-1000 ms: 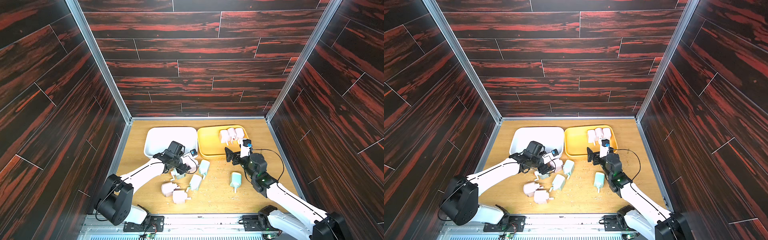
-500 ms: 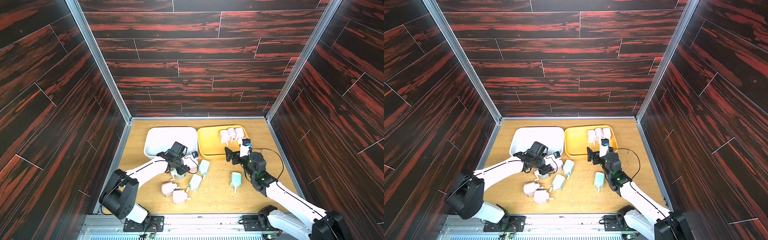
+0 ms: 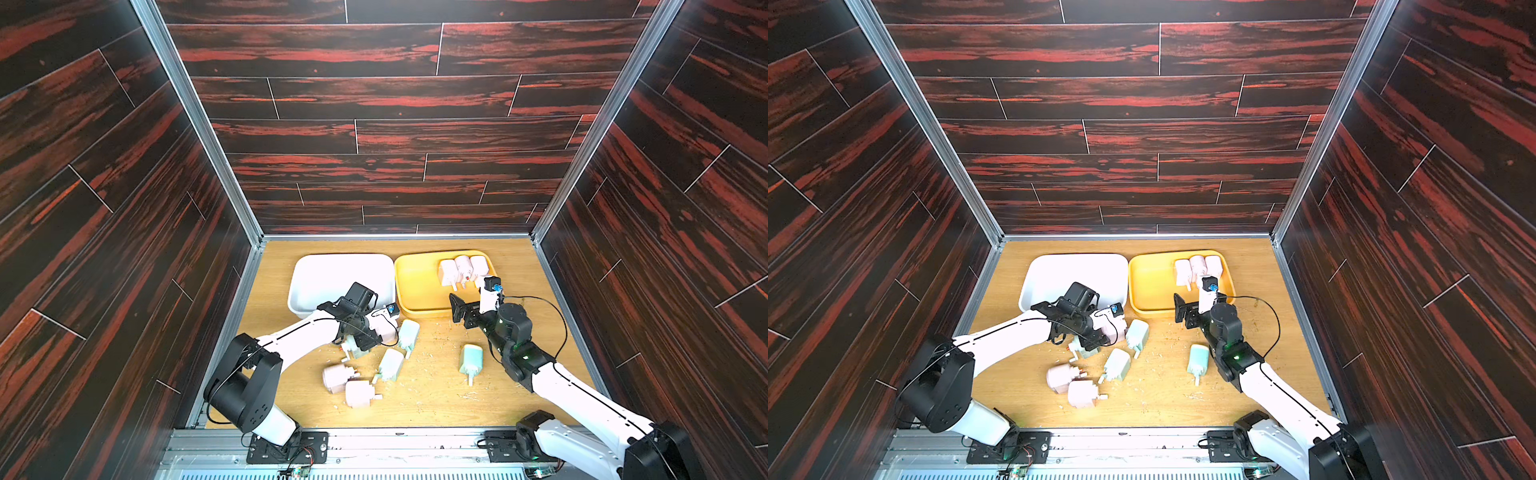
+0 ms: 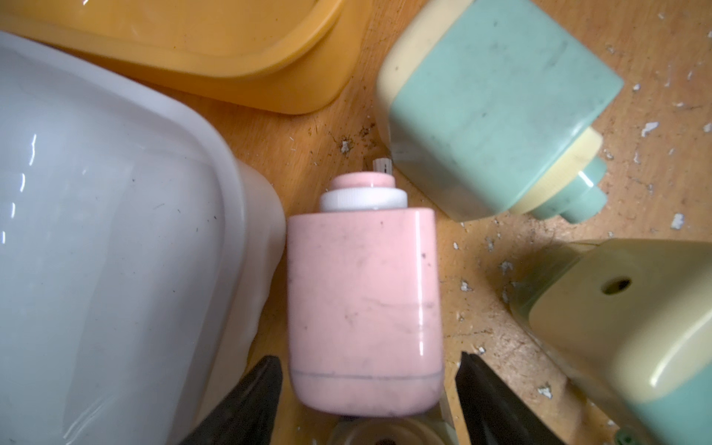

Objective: Place the pencil sharpeners by color into the storage box
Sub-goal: Pick up the pencil sharpener from the center of the board.

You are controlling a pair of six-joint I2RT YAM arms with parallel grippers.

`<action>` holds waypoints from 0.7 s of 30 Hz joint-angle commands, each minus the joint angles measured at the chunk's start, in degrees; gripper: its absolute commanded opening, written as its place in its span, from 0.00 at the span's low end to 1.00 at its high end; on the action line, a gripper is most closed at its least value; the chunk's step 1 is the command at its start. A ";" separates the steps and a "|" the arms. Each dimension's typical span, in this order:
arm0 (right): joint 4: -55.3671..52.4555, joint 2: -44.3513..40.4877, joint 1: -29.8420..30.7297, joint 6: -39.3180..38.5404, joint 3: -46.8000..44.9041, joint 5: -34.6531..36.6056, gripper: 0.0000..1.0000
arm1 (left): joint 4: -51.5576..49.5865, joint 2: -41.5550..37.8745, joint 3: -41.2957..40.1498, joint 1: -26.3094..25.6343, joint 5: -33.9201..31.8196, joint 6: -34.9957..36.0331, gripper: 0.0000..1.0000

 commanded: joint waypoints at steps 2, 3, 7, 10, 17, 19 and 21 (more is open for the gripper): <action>-0.35 0.29 -0.15 -0.28 1.28 -0.02 0.98 | 0.03 0.04 0.74 -0.22 1.02 0.27 0.78; -0.35 0.25 -0.15 -0.22 1.28 0.04 0.98 | 0.25 0.03 0.62 -0.22 1.01 0.27 0.77; -0.44 0.26 -0.15 -0.28 1.34 0.09 0.98 | 0.86 0.38 0.72 -0.22 0.99 0.18 0.76; -0.61 0.30 -0.15 -0.16 1.41 0.02 0.98 | 1.57 0.80 0.72 -0.22 1.15 -0.08 0.75; -0.70 0.58 -0.15 -0.36 1.63 -0.53 0.98 | 1.90 1.82 1.13 -0.22 1.61 -0.27 0.65; -0.96 0.85 -0.15 -0.54 1.87 -1.06 0.98 | 1.06 1.99 1.50 -0.22 1.19 -0.24 0.60; -1.23 1.14 -0.15 -1.01 2.14 -2.13 0.98 | 0.56 1.79 1.62 -0.22 0.51 -0.04 0.56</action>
